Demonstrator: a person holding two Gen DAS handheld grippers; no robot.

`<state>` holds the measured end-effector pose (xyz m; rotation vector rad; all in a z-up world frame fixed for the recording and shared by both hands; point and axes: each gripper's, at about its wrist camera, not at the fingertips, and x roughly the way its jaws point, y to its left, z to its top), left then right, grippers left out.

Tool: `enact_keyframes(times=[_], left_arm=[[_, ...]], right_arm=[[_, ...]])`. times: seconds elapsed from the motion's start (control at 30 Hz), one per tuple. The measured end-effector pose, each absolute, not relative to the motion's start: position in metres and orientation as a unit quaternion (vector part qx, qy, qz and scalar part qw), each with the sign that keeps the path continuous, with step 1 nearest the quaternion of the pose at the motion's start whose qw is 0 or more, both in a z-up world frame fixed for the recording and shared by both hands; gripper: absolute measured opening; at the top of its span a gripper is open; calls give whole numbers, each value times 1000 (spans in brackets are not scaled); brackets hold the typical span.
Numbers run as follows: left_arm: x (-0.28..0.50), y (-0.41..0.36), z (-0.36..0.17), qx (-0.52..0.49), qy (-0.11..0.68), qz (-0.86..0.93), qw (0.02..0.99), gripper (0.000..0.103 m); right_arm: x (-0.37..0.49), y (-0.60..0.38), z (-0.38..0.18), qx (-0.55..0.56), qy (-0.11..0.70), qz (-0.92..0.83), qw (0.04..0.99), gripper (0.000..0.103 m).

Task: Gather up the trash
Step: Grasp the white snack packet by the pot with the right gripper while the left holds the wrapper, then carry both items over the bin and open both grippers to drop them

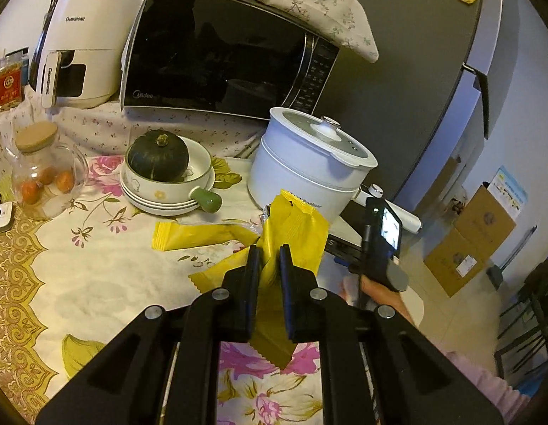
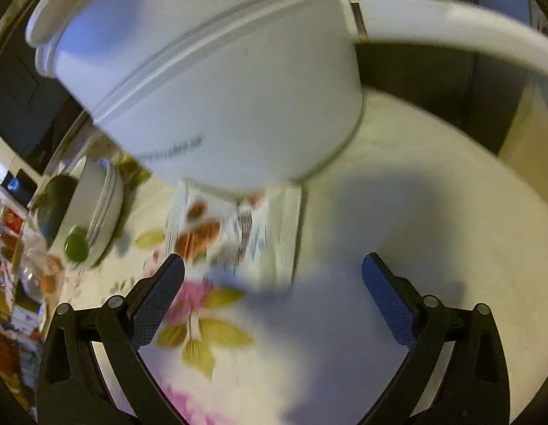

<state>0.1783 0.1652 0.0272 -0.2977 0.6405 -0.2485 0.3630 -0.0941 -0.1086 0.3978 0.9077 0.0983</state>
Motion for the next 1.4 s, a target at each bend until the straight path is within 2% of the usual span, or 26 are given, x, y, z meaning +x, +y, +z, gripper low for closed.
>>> enact_keyframes(times=[0.07, 0.17, 0.2, 0.23, 0.27, 0.33, 0.73, 1.17, 1.4], left_arm=[[180, 165, 27, -148, 314, -121, 930, 12], [183, 165, 25, -152, 318, -124, 928, 12], [184, 164, 25, -153, 319, -124, 927, 12], [185, 164, 24, -155, 321, -124, 926, 12], [185, 164, 24, -156, 321, -123, 926, 12], [186, 165, 23, -158, 322, -121, 926, 12], [179, 167, 28, -162, 313, -112, 929, 12], [151, 126, 42, -145, 297, -153, 931, 12], [132, 88, 40, -127, 305, -193, 924, 12]], right_arm=[[369, -90, -108, 180, 430, 47, 883, 93], [369, -85, -108, 149, 427, 36, 891, 70], [369, -84, -108, 141, 427, 34, 892, 59], [369, -84, -108, 139, 429, 38, 892, 41], [369, -85, -108, 139, 434, 45, 889, 29], [366, -87, -108, 146, 436, 59, 886, 17], [306, -100, -71, 128, 405, 72, 902, 9], [192, -146, -14, 104, 360, 63, 925, 9], [112, -191, -10, 101, 363, 31, 926, 9]])
